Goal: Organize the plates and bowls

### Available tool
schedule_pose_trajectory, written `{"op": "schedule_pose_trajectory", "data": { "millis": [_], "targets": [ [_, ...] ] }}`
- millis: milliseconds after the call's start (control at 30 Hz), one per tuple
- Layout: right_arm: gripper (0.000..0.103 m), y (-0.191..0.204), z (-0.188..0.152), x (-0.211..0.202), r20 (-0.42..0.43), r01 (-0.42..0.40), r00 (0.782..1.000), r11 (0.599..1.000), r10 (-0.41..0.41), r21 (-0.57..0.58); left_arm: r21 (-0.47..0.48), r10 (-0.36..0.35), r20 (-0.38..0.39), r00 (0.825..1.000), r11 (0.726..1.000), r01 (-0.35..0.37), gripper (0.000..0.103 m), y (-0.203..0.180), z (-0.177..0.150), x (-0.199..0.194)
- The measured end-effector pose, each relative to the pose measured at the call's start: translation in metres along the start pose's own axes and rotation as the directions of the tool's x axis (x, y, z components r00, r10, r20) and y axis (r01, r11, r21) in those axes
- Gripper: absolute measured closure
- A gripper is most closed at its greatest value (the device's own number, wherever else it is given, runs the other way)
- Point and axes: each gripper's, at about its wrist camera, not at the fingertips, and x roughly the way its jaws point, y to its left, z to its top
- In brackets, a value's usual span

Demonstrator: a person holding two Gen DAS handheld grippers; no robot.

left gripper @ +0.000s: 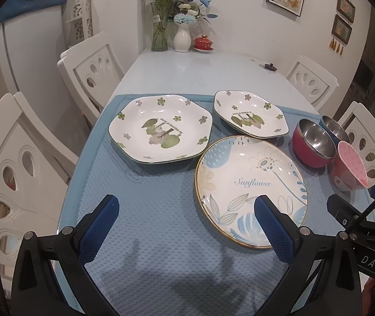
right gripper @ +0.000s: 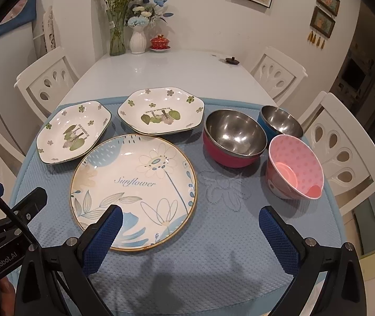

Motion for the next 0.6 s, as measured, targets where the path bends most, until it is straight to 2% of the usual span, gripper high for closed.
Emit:
{"op": "schedule_pose_trajectory", "data": {
  "millis": [600],
  "targets": [
    [0.0,-0.0033,-0.0026,0.0055,-0.029,-0.006,1.0,1.0,0.007,0.018,-0.004,-0.011,-0.018,1.0,1.0,0.011,0.001,-0.0005,-0.0023,0.005]
  ]
}}
